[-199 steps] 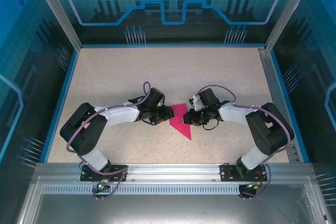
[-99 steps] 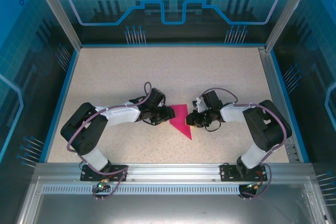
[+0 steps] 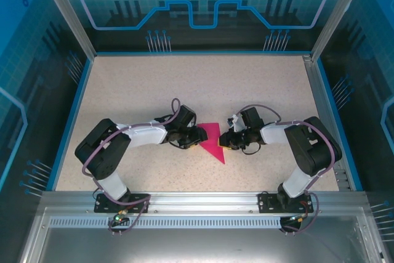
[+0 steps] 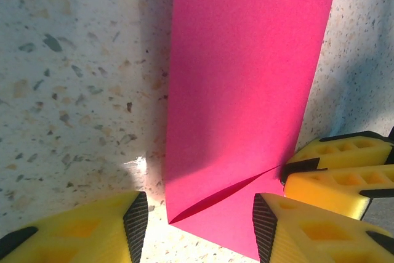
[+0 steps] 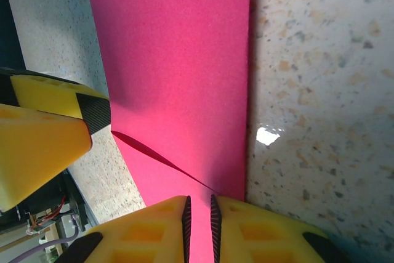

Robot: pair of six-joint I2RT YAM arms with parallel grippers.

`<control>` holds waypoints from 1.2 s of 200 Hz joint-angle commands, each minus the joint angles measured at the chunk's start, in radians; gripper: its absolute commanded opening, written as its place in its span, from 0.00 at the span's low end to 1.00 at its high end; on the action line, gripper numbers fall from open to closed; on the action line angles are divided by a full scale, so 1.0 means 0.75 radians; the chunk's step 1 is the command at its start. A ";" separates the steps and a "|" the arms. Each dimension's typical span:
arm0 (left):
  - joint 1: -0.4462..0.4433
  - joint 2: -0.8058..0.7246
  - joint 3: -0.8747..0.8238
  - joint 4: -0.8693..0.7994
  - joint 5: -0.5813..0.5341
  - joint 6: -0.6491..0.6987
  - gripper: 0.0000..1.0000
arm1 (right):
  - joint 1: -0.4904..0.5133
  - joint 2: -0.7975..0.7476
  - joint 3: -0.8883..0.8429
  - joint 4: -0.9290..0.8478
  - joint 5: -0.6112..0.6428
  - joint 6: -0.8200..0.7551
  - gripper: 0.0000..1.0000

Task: Fold a paper plane with a square sheet of paper (pick it up from the middle)
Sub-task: Fold the wing for the fifth time at the center of the table.

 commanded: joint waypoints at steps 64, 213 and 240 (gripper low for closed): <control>-0.025 0.052 0.028 0.116 0.077 -0.088 0.49 | -0.007 0.093 -0.055 -0.005 0.112 -0.013 0.19; -0.024 0.057 0.090 0.135 0.059 -0.020 0.07 | 0.002 0.016 -0.013 -0.019 0.114 -0.033 0.23; -0.025 0.049 0.103 0.100 0.037 -0.006 0.00 | 0.036 -0.073 0.010 -0.098 0.188 -0.077 0.26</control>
